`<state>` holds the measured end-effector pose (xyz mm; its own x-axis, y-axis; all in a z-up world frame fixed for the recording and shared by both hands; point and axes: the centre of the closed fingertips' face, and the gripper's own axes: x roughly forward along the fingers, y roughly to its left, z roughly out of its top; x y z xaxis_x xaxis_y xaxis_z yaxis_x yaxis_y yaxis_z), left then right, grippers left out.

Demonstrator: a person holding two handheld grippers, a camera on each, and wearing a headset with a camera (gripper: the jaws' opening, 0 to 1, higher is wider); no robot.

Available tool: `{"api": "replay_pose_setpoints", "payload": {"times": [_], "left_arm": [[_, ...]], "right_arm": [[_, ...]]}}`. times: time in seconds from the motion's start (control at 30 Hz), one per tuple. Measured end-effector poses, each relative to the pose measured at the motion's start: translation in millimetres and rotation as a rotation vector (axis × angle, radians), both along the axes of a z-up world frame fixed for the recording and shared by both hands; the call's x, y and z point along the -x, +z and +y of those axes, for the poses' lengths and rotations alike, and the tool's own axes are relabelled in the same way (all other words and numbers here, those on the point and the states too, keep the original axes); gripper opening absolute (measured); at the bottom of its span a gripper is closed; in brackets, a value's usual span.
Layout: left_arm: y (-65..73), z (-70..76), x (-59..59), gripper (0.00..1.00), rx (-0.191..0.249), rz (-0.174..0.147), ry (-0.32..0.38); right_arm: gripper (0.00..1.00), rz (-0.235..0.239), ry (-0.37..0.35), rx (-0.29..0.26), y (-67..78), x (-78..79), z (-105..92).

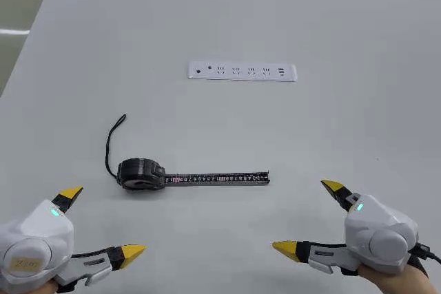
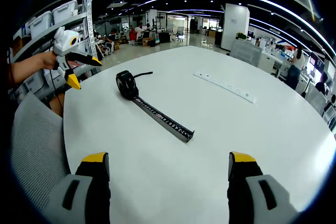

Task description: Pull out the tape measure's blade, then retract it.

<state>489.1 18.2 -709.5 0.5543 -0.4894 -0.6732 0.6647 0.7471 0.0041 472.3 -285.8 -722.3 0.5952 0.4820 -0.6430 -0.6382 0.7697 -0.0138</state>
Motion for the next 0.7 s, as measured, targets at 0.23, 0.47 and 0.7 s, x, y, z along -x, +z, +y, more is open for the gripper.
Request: {"api": "replay_pose_setpoints", "payload": {"times": [0.23,0.47,0.7], "left_arm": [[4.4,-7.3,6.6,0.95,0.022,-0.005,0.054],[8.4,-8.7,8.1,0.97,0.056,-0.020,0.156],[9.3,-14.3,9.2,0.98,0.070,-0.021,0.204]], "right_arm": [[0.97,-0.012,-0.061,-0.013,7.5,5.3,9.1],[0.97,-0.019,-0.109,-0.017,11.6,8.4,17.3],[0.96,-0.003,-0.150,-0.024,10.3,12.4,23.5]]}}
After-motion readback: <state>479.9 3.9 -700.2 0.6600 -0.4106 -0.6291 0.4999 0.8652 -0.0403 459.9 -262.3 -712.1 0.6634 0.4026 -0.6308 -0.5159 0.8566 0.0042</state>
